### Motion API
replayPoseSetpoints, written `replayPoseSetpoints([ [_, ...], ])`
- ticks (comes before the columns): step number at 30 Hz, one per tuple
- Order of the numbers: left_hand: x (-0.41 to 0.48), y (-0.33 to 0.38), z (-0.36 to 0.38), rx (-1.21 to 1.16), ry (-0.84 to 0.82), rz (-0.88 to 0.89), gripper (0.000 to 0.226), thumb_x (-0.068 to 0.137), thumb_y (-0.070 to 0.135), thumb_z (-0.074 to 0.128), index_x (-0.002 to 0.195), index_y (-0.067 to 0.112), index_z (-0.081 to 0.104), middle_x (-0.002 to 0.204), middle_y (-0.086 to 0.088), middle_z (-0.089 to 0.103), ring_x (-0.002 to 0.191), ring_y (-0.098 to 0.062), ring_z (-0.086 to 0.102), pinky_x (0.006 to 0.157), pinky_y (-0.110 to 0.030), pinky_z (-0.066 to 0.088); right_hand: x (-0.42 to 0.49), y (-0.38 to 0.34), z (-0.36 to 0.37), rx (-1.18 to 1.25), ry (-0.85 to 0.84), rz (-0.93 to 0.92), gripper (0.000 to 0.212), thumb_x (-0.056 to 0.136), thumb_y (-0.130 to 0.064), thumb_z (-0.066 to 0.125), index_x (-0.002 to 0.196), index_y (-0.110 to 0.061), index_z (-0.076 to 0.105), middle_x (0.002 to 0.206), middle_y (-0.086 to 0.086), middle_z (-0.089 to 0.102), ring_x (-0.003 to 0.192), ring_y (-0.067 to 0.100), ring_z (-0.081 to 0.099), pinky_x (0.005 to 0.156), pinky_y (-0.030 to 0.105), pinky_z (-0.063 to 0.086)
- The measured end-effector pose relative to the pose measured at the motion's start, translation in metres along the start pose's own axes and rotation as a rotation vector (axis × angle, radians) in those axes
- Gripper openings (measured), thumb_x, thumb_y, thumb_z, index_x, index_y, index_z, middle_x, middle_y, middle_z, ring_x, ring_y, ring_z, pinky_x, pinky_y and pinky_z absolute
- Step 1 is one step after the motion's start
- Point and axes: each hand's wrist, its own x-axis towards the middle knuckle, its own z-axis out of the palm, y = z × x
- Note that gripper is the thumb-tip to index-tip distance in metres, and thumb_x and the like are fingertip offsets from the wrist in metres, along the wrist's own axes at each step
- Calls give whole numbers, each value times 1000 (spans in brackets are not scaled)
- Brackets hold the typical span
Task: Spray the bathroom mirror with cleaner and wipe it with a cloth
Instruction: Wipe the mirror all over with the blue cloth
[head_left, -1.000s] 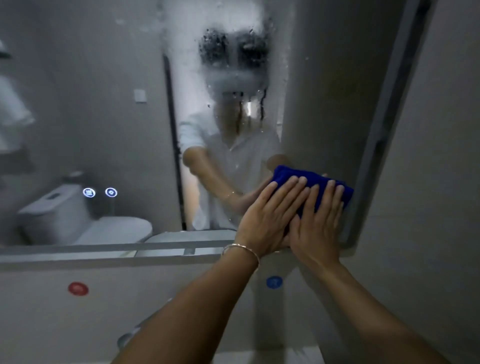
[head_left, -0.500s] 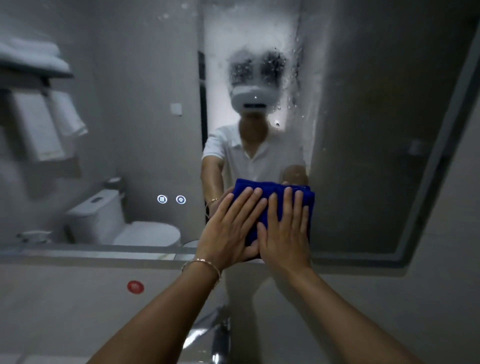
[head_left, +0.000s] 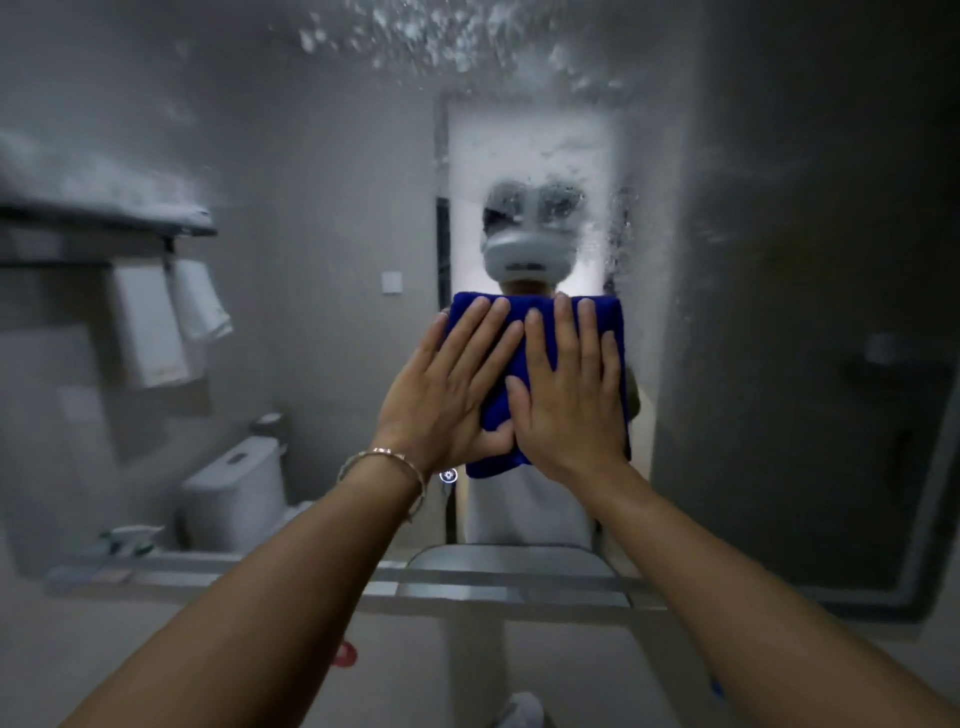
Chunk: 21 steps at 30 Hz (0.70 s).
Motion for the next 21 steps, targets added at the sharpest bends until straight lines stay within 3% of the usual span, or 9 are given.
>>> replayPoseSetpoints([
  [11, 8, -131, -3, 115, 76, 62, 77, 88, 54, 20, 148, 6, 15, 154, -17, 15, 143, -31, 15, 114, -49, 18, 91, -84, 10, -7, 144, 23, 61, 91, -36, 31, 146, -9, 31, 152, 17, 31, 141, 32, 24, 114, 46, 11],
  [16, 3, -124, 12, -10, 203, -15, 73, 87, 47, 31, 146, 4, 22, 152, -18, 19, 142, -32, 17, 115, -48, 18, 89, -88, 17, 20, 238, 14, 57, 92, -33, 34, 144, -10, 37, 150, 17, 35, 140, 31, 26, 114, 45, 13],
  [21, 1, -116, 11, -41, 199, -53, 70, 88, 42, 32, 145, 1, 25, 151, -21, 22, 142, -33, 19, 115, -48, 19, 89, -88, 16, 22, 264, 16, 55, 92, -31, 35, 142, -10, 41, 148, 17, 38, 139, 31, 30, 114, 44, 15],
])
